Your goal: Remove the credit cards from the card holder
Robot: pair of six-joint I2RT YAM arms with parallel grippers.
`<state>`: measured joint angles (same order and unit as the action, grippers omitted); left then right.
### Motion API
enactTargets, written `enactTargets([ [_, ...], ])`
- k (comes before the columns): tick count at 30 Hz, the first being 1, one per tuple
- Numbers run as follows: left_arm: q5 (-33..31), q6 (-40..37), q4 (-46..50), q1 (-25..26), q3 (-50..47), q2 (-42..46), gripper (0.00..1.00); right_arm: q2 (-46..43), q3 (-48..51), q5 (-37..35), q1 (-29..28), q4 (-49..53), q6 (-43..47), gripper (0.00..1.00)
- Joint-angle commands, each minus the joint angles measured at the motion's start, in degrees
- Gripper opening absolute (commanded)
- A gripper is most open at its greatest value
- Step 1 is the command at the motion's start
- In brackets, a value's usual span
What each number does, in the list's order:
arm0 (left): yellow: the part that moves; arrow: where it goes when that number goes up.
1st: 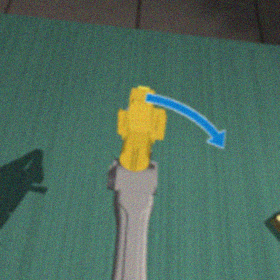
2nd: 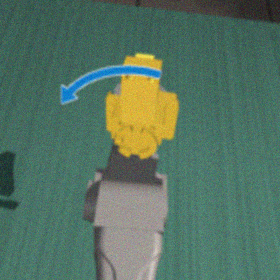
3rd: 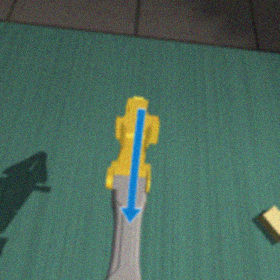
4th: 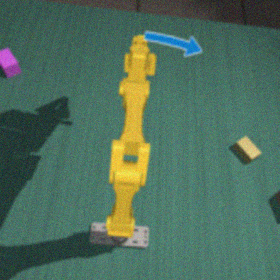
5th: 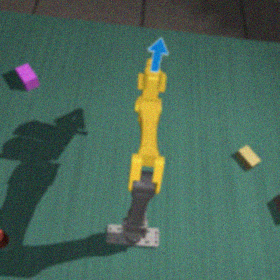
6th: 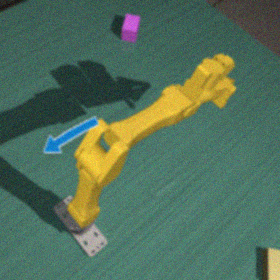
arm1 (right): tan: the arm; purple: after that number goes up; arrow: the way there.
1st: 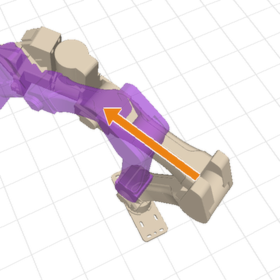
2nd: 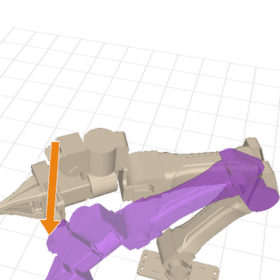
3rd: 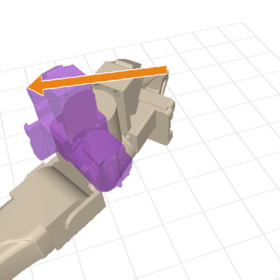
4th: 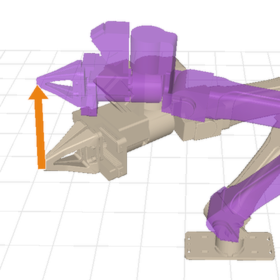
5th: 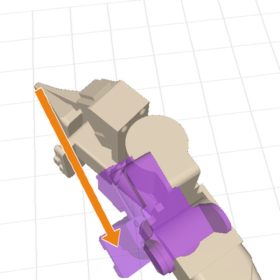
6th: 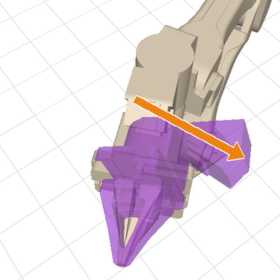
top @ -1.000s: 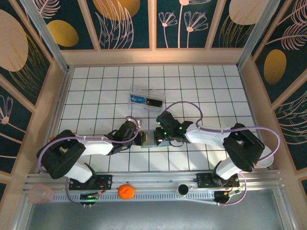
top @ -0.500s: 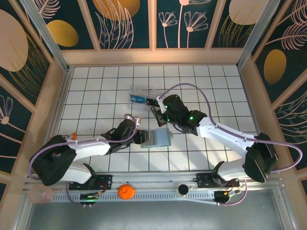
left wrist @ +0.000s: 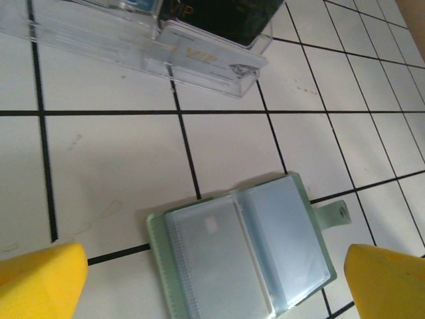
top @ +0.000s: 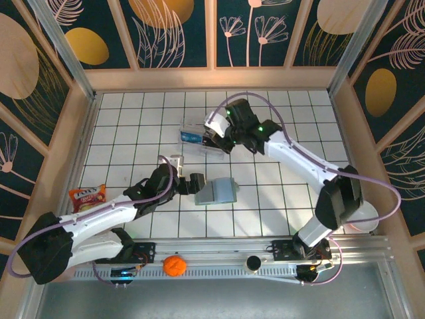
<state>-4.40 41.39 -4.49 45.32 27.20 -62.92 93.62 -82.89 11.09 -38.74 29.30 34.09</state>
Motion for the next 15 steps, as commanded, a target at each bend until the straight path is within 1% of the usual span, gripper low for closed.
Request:
enactTargets([
  [1,-5.22,1.28,4.22,-0.47,-0.76,1.45,0.99,4.98,-5.88,3.21,0.99,9.91,9.43,0.00],
  [8,-9.60,0.73,7.18,-0.85,-0.04,1.57,0.99,14.55,-15.00,0.94,1.81,14.18,16.78,0.00],
  [15,-13.85,0.63,9.76,-1.55,-0.26,2.28,0.99,20.65,-19.19,-1.99,2.35,12.69,19.35,0.00],
])
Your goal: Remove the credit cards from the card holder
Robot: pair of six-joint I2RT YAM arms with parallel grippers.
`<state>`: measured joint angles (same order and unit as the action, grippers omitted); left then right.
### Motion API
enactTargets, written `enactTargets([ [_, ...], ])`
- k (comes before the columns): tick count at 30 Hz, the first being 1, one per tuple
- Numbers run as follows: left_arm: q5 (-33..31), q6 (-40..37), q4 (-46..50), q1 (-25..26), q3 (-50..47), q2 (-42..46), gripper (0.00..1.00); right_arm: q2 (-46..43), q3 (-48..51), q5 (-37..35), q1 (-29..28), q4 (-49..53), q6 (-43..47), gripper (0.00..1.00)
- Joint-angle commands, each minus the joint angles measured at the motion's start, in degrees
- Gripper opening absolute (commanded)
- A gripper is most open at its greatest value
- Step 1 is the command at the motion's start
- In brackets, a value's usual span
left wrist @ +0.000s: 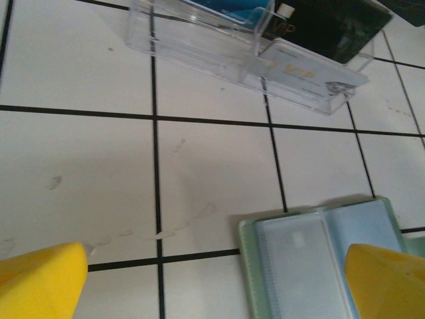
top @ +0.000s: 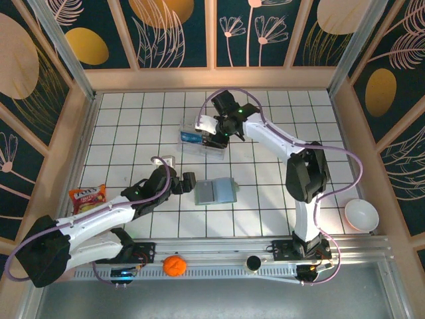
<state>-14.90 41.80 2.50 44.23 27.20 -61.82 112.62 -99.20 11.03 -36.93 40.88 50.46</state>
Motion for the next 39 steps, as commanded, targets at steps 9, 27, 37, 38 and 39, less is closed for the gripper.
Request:
enactTargets([
  [9,-3.10,-0.16,1.86,-1.13,-1.09,0.85,0.99,6.08,-4.81,-4.13,0.54,0.08,3.34,0.00],
  [27,-2.07,0.23,0.66,-1.53,-2.15,1.27,0.99,10.23,-7.41,-5.69,-0.29,0.07,-0.52,0.00],
  [37,-1.50,0.22,0.05,-1.61,-2.56,1.27,0.99,11.13,-6.97,-5.11,-0.60,-0.99,-1.77,0.25],
  [38,-1.45,0.24,0.05,-1.62,-2.59,1.22,0.99,10.51,-6.82,-5.04,-0.52,-1.94,-2.25,0.28],
  [39,-1.45,0.21,0.00,-1.69,-2.57,1.27,0.99,9.72,-6.64,-4.76,-0.47,-2.87,-2.83,0.31],
])
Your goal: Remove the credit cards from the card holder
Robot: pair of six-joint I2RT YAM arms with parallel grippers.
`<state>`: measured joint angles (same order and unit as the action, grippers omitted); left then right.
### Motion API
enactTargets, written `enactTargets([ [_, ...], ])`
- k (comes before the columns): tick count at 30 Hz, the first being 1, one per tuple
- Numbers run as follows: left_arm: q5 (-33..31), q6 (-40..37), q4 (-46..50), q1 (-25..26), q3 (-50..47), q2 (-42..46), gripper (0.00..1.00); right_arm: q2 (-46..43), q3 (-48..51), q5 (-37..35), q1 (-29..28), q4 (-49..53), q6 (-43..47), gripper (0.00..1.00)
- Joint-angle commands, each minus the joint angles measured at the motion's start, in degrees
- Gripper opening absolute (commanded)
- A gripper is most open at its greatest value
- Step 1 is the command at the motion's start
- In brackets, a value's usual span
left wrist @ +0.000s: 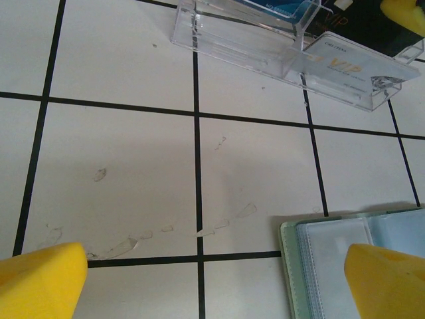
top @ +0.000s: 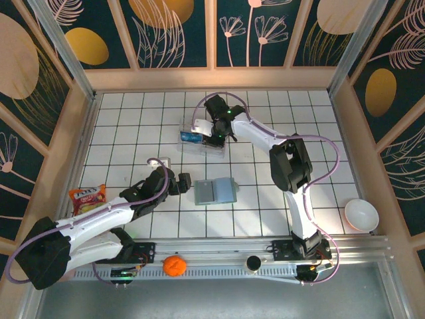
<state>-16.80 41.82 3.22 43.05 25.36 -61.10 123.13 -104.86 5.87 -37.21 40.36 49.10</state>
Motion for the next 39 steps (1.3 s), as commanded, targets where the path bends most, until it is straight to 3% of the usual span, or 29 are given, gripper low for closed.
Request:
enactTargets([
  [1,0.44,0.18,-0.76,-0.48,-0.85,0.54,0.99,-1.50,-0.81,0.82,-0.15,-3.12,-1.86,0.34],
  [7,0.61,0.77,-1.55,-0.51,-1.35,1.47,0.99,-8.67,2.60,2.05,-0.21,-10.73,-8.38,0.38],
  [10,0.38,1.69,-2.72,-0.52,-2.39,2.96,0.99,-12.68,6.37,2.83,-0.37,-16.91,-17.12,0.38],
  [16,0.38,2.35,-4.33,-0.51,-3.90,6.00,0.99,-24.15,24.25,2.54,-1.50,-34.95,-40.82,0.38],
  [22,-0.04,2.43,-3.14,-0.52,-5.41,9.29,0.99,-32.24,40.19,-1.91,-5.33,-35.43,-56.43,0.37],
  [31,1.46,4.91,-4.18,-0.54,-9.25,12.13,0.99,-31.86,48.94,-8.66,-19.73,-28.89,-63.77,0.36],
  [39,2.65,5.20,-4.37,-0.51,-9.81,11.36,0.99,-25.08,45.92,-13.29,-25.54,-27.34,-63.30,0.35],
])
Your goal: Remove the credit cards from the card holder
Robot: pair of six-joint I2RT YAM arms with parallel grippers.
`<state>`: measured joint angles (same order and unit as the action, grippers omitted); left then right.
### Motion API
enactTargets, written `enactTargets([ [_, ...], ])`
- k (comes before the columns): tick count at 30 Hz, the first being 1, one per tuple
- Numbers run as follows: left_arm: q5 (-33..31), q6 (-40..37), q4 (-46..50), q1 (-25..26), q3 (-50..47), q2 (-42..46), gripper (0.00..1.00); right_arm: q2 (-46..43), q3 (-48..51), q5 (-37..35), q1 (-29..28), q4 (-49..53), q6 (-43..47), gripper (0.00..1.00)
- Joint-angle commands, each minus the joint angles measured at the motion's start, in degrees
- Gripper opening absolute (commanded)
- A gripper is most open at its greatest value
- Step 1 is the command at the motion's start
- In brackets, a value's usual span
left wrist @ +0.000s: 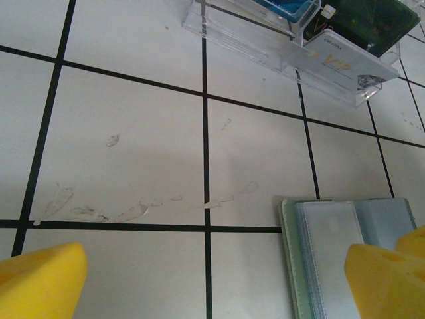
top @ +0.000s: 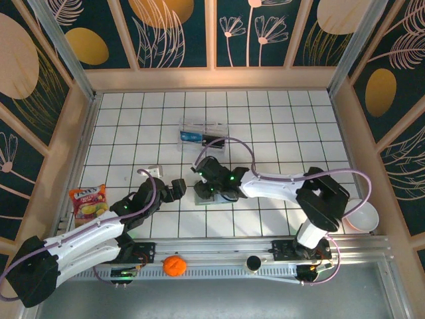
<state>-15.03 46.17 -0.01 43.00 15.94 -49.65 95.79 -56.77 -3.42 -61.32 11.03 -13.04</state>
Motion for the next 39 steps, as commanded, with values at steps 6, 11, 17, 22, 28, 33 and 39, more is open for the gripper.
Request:
enactTargets([
  [6,1.10,0.98,-1.04,-0.50,-0.68,0.34,0.99,5.45,-4.20,-7.52,-3.51,4.46,-0.59,0.35],
  [11,1.32,0.96,-1.22,-0.49,-0.82,0.34,0.99,8.01,-4.59,-9.76,-4.59,6.49,-1.10,0.33],
  [17,2.04,0.53,-1.66,-0.46,-0.74,0.26,0.98,9.18,-4.11,-9.96,-4.95,6.76,-2.25,0.17],
  [22,3.57,-0.52,-2.22,-0.49,-0.39,-0.31,0.95,7.05,-2.76,-9.87,-4.77,3.82,-4.30,0.00],
  [28,10.87,-2.27,-7.21,-0.51,0.15,-3.48,0.78,0.98,2.45,-6.24,-2.65,-4.14,-7.84,0.00],
  [33,14.23,-1.19,-11.32,-0.48,1.02,-8.64,0.66,-2.15,4.70,-4.43,-0.96,-6.34,-8.95,0.00],
  [39,9.40,0.23,-8.25,-0.46,0.26,-4.18,0.84,1.46,1.11,-5.06,-2.39,-0.98,-6.47,0.30],
])
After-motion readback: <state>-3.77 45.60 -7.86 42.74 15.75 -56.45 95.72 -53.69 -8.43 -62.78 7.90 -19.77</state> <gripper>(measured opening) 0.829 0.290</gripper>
